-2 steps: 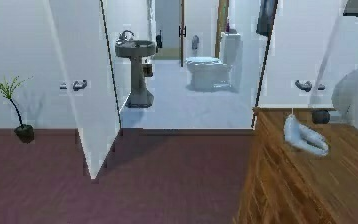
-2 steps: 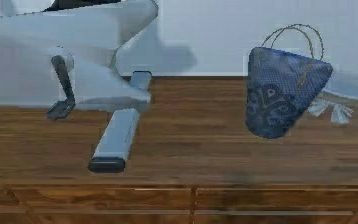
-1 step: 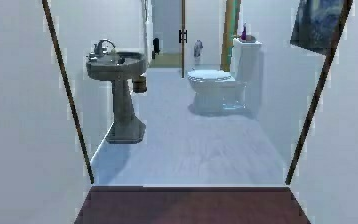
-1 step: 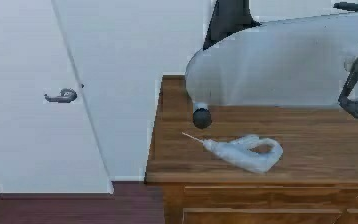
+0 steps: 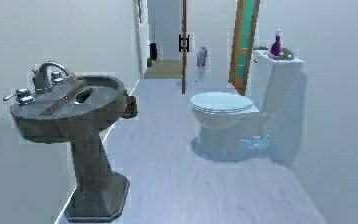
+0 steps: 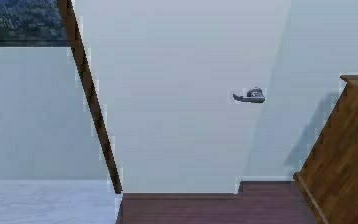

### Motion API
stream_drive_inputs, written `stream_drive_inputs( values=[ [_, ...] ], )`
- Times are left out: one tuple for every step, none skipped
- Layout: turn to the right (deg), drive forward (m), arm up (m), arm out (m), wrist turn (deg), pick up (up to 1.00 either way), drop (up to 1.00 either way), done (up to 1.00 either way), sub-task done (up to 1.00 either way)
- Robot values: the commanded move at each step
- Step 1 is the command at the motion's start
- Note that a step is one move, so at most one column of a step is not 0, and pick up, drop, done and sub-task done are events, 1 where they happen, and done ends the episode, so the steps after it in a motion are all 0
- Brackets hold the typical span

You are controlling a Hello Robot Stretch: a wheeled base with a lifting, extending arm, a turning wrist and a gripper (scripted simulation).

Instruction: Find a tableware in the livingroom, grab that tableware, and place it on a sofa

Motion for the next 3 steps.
stream_drive_inputs(
  values=[
    [-3.0,0.0,0.0,0.0,0.0,0.0,0.0,0.0,0.0],
    [0.0,1.0,0.0,0.0,0.0,0.0,0.0,0.0,0.0],
    [0.0,1.0,0.0,0.0,0.0,0.0,0.0,0.0,0.0]
  ],
)
